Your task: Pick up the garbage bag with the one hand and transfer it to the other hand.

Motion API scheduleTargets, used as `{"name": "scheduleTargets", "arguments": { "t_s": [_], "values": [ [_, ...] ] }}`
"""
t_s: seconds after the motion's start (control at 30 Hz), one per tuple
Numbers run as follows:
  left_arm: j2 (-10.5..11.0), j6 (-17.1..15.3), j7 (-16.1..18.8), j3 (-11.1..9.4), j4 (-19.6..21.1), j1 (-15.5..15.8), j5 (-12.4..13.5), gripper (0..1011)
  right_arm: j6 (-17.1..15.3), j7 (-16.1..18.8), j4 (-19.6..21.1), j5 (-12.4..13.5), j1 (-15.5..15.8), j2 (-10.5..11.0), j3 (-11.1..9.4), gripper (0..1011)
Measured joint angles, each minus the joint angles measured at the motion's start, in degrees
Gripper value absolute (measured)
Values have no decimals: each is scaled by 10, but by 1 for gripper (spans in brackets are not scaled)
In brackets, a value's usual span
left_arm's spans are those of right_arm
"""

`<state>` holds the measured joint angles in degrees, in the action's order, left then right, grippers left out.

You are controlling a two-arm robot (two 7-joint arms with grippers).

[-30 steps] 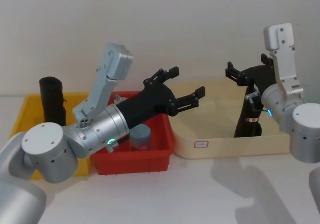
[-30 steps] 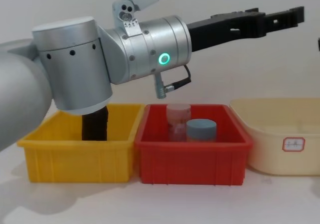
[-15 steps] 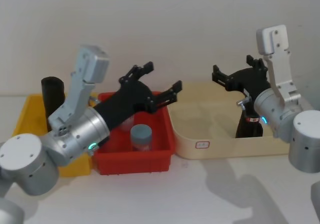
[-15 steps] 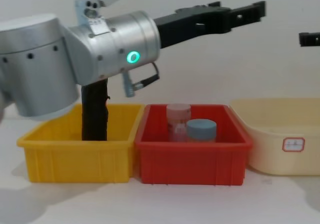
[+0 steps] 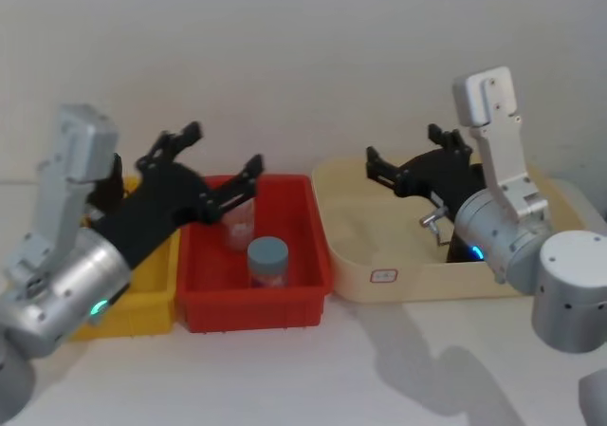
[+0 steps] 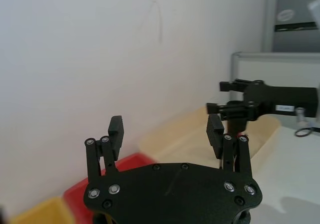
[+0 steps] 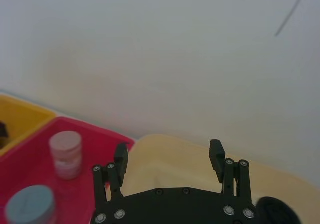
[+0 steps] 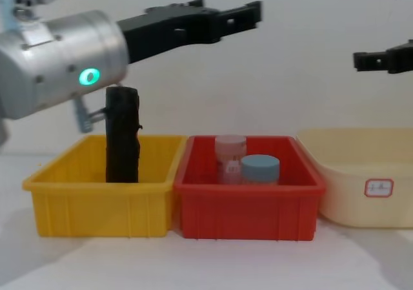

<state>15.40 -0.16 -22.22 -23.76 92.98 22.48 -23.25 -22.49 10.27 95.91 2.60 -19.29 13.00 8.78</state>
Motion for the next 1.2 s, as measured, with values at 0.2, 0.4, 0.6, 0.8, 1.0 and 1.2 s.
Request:
{"name": "scheduleTargets", "arguments": {
  "t_s": [0.2, 0.4, 0.6, 0.8, 1.0, 1.2],
  "values": [
    [23, -14, 30, 26, 44, -42, 4, 1001, -3, 16, 15, 2, 10, -3, 13, 1002],
    [37, -25, 50, 46, 70, -72, 5, 1001, -5, 32, 29, 5, 21, -3, 28, 1001],
    [46, -31, 61, 59, 85, -89, 6, 1001, -8, 51, 40, 10, 29, 1, 46, 1001],
    [51, -35, 67, 66, 94, -100, 6, 1001, -11, 64, 45, 10, 32, 7, 63, 1002],
    [54, -38, 71, 71, 100, -107, 6, 1001, -13, 72, 41, 7, 33, 11, 81, 1001],
    [55, -39, 74, 73, 104, -111, 6, 1001, -19, 78, 27, 6, 29, 11, 95, 1002]
  ]
}}
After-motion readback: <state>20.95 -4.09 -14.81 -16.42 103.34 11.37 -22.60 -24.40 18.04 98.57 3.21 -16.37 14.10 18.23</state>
